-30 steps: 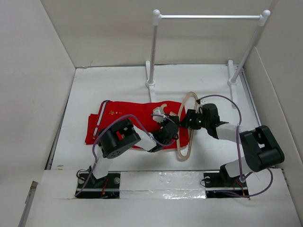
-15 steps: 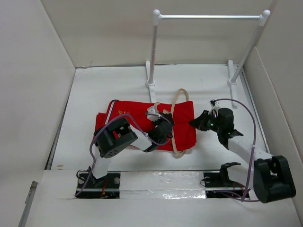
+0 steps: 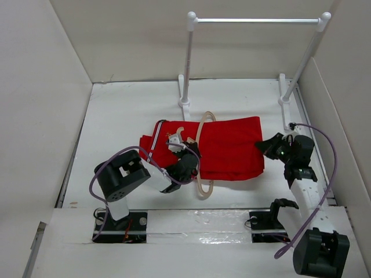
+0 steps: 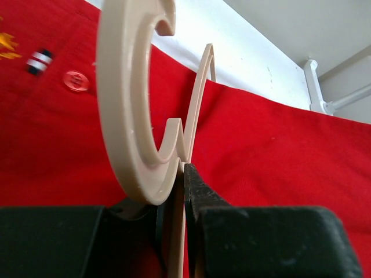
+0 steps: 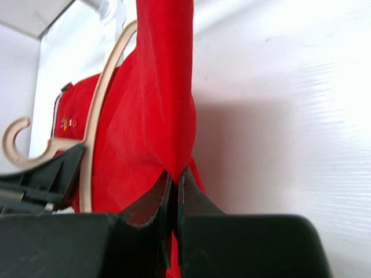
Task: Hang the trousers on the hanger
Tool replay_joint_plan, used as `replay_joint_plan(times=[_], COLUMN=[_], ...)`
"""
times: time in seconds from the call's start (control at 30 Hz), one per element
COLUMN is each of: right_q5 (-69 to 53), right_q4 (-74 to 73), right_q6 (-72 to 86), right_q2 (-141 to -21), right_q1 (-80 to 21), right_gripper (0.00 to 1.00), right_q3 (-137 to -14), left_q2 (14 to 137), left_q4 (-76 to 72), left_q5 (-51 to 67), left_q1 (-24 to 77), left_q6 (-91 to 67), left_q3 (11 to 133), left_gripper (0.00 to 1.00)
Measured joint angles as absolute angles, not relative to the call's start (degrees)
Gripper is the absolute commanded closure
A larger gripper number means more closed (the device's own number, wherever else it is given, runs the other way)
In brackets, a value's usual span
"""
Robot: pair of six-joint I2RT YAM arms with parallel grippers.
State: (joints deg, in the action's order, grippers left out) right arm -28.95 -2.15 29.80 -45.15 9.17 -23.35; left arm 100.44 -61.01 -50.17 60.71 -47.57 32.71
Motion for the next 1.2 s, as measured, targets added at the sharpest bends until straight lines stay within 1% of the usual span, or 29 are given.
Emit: replay_joint_plan(times=[0.23, 0.5, 0.53, 0.57, 0.6, 0.63, 0.7, 0.73, 0.77, 0.8, 0.87, 0.9, 0.93, 0.97, 1.0, 1.03, 1.1, 1.13, 1.17, 1.2], right_q5=[-29.2, -28.8, -28.7, -28.5, -28.4, -28.2, -27.0, -25.9, -25.1, -24.1, -22.8, -22.4, -22.3, -21.7, -21.3, -21.1, -19.5, -17.8, -16.2, -14.1], right_q4=[-2.2, -1.9, -1.9, -2.0, -2.2, -2.3, -2.6, -3.4, -4.3, -5.5, -6.6, -6.9, -6.7, -6.0, -4.9, -3.0, 1.1, 2.8, 4.1, 4.9], right_q6=[29.5, 29.4, 29.3, 29.2, 29.1, 28.7, 28.1, 27.8, 27.4, 26.9, 26.9, 27.0, 27.4, 28.4, 29.9, 31.8, 36.0, 38.1, 40.0, 41.7], right_q2=[-50.4, -51.5, -51.7, -51.8, -51.8, -51.6, -50.5, -49.5, -48.1, -46.8, -42.9, -41.1, -39.6, -38.1, -37.1, -36.2, -35.2, -35.2, -35.5, -36.2], right_q1=[11.7, 11.7, 11.8, 11.9, 11.9, 11.9, 11.8, 11.6, 11.0, 10.2, 6.8, 4.8, 2.2, -1.3, -5.2, -9.5, -19.7, -24.9, -30.3, -35.6], right_gripper=[1.0, 1.0, 0.93, 0.83, 0.72, 0.53, 0.38, 0.29, 0.24, 0.21, 0.21, 0.32, 0.46, 0.63, 0.84, 1.0, 1.0, 0.93, 0.82, 0.68], right_q3=[-24.8, -24.8, -24.7, -24.7, -24.7, -24.7, -24.8, -25.0, -25.3, -25.6, -27.0, -27.5, -27.8, -27.7, -27.3, -26.4, -23.6, -22.2, -20.8, -19.9], left_q2=[96.5, 93.8, 93.4, 92.8, 92.2, 91.6, 90.2, 89.4, 88.9, 88.5, 87.9, 87.6, 87.3, 87.2, 87.0, 86.8, 86.7, 86.7, 86.7, 86.7], left_q4=[-58.4, -55.8, -55.5, -55.0, -54.5, -54.0, -52.9, -52.3, -51.8, -51.0, -49.8, -49.2, -48.9, -48.7, -48.3, -48.0, -47.4, -47.0, -46.5, -46.1], left_q5=[-52.4, -54.2, -54.3, -54.3, -54.3, -54.4, -54.5, -54.6, -54.6, -54.7, -54.7, -54.7, -54.7, -54.7, -54.7, -54.7, -54.6, -54.5, -54.4, -54.3], left_q1=[61.4, 63.0, 63.2, 63.5, 63.9, 64.2, 65.1, 65.6, 65.9, 66.2, 66.8, 66.8, 67.0, 67.0, 67.0, 67.0, 67.0, 67.0, 67.0, 67.0], left_q6=[-43.0, -39.2, -38.8, -38.3, -38.0, -37.7, -37.0, -36.8, -36.5, -36.2, -35.9, -35.8, -35.7, -35.7, -35.6, -35.3, -34.9, -34.8, -34.7, -34.6], left_q3=[31.5, 31.9, 32.1, 32.4, 32.6, 32.9, 33.1, 33.3, 33.4, 33.5, 34.0, 34.3, 34.6, 34.8, 35.0, 35.2, 35.8, 36.2, 36.5, 36.8], left_gripper=[1.0, 1.0, 1.0, 1.0, 1.0, 1.0, 1.0, 1.0, 1.0, 1.0, 1.0, 1.0, 1.0, 1.0, 1.0, 1.0, 1.0, 1.0, 1.0, 1.0])
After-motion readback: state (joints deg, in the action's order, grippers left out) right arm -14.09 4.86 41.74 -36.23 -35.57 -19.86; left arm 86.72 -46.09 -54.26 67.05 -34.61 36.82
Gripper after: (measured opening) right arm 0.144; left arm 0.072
